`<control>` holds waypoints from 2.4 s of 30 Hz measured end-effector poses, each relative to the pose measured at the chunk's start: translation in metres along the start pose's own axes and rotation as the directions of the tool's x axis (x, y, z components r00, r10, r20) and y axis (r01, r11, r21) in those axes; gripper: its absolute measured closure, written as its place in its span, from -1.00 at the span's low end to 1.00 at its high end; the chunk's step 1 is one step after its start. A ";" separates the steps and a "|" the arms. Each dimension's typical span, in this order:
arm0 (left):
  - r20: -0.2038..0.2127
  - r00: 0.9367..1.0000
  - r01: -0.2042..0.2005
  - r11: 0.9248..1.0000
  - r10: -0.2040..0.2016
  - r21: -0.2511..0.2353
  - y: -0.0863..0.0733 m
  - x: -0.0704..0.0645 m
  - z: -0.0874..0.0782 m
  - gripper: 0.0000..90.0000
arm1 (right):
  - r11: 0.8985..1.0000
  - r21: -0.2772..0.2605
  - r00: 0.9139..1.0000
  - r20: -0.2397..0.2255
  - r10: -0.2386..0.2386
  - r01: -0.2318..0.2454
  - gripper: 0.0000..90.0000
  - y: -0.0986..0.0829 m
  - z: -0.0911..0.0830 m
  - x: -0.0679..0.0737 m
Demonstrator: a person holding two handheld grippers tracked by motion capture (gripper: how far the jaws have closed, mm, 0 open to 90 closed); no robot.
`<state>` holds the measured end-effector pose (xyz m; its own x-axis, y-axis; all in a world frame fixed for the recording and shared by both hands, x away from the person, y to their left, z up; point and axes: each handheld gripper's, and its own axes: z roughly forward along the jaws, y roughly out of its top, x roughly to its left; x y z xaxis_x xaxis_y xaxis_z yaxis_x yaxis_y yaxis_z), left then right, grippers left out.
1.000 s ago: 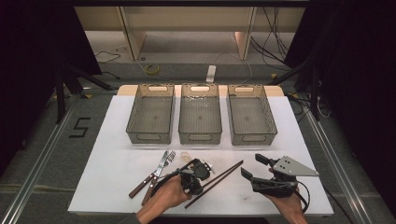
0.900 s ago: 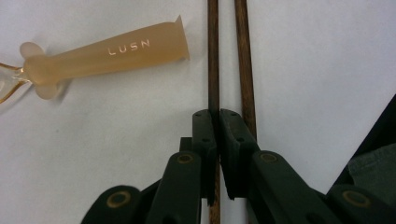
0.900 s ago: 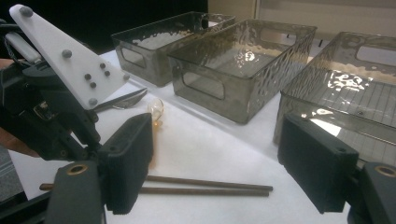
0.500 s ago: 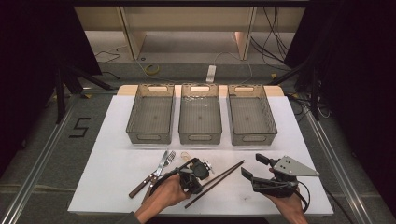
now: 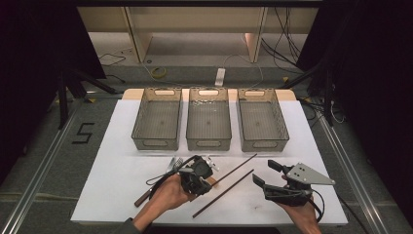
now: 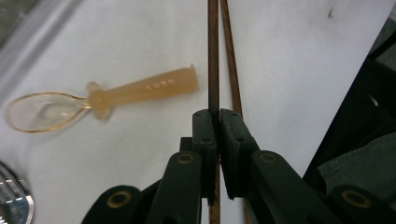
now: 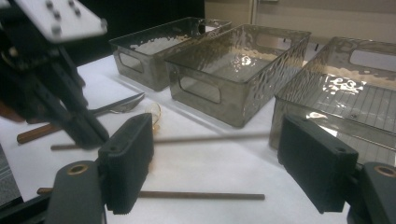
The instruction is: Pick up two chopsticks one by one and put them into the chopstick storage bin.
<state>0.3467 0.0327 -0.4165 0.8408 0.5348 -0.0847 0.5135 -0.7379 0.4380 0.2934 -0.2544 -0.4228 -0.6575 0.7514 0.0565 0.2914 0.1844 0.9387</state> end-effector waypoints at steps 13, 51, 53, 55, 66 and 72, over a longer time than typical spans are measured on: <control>-0.039 0.992 0.111 0.981 -0.119 -0.157 -0.012 0.040 -0.040 0.88 | 1.000 -0.003 1.000 -0.003 0.000 0.000 -0.39 0.000 0.000 0.000; -0.076 0.937 0.293 0.887 -0.340 -0.356 -0.031 0.118 -0.087 0.88 | 0.999 -0.024 0.999 0.006 0.035 -0.034 -0.56 -0.001 0.000 -0.001; -0.084 0.932 0.303 0.884 -0.353 -0.357 -0.030 0.124 -0.088 0.88 | 0.999 -0.029 0.999 0.002 0.039 -0.039 -0.56 -0.001 0.000 -0.001; -0.091 0.928 0.309 0.883 -0.361 -0.354 -0.029 0.131 -0.090 0.88 | 0.999 -0.026 0.999 0.001 0.038 -0.038 -0.56 -0.001 0.000 -0.001; -0.135 0.887 0.364 0.848 -0.442 -0.385 -0.025 0.171 -0.097 0.88 | 0.999 -0.030 0.999 0.001 0.044 -0.044 -0.56 -0.001 0.000 -0.002; -0.152 0.858 0.401 0.824 -0.491 -0.401 -0.029 0.192 -0.100 0.88 | 0.998 -0.028 0.999 -0.003 0.048 -0.048 -0.56 -0.001 0.000 -0.002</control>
<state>0.4761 0.1982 -0.3563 0.4425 0.8838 -0.1520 0.6911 -0.2281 0.6859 0.2945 -0.2561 -0.4239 -0.6449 0.7574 0.1022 0.3031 0.1306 0.9440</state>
